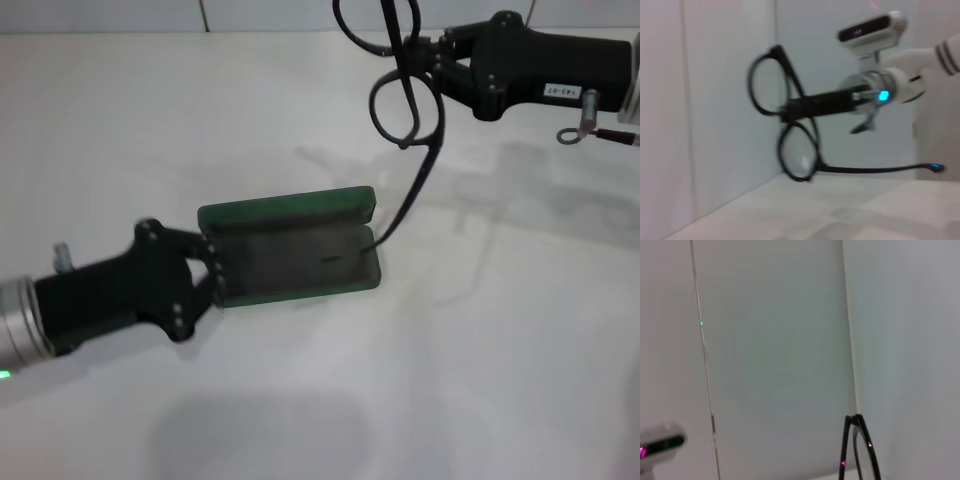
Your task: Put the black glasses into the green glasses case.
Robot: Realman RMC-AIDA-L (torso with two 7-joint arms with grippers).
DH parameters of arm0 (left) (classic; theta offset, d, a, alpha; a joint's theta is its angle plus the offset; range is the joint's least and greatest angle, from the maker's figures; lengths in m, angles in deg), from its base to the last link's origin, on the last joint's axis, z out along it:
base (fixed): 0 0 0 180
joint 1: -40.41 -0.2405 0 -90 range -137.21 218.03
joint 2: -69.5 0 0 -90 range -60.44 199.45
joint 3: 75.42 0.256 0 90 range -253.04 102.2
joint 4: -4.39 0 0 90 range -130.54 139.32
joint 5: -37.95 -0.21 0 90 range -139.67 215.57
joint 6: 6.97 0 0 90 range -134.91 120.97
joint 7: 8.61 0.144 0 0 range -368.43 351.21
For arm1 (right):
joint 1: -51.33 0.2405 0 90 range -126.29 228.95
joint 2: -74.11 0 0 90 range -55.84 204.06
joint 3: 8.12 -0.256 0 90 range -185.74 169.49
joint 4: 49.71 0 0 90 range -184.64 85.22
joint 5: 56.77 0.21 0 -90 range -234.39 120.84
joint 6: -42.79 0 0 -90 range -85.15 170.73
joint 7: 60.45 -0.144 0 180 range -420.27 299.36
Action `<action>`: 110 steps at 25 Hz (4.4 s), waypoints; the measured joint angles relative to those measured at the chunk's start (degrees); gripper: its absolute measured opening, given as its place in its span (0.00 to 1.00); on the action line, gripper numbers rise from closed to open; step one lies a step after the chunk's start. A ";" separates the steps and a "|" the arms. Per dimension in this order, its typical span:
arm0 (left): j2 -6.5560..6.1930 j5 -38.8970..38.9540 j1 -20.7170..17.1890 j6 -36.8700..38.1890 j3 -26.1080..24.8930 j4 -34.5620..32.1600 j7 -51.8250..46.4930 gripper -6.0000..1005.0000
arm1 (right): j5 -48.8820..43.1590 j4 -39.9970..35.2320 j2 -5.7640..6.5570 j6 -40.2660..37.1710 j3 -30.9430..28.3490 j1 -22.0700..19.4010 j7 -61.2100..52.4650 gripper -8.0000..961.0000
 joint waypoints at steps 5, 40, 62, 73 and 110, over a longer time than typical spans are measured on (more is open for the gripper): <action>1.92 -0.40 1.20 3.39 0.84 0.95 0.55 0.00 | 1.94 0.93 -0.73 0.22 0.23 0.52 -1.40 0.09; 2.58 2.67 10.69 5.72 2.41 7.55 5.40 0.00 | 9.59 15.88 -1.22 4.72 4.62 1.64 -1.09 0.10; 2.48 3.36 11.70 5.28 2.41 7.41 5.10 0.00 | 9.14 14.48 -1.23 0.39 11.59 0.77 -0.82 0.10; 2.49 3.45 12.80 5.10 2.41 7.41 4.90 0.00 | 9.43 13.00 -1.23 -0.18 14.79 0.75 -0.79 0.10; -0.27 3.29 5.52 4.60 2.33 7.33 1.01 0.00 | 4.35 0.06 -0.32 1.81 16.80 -0.91 -3.23 0.10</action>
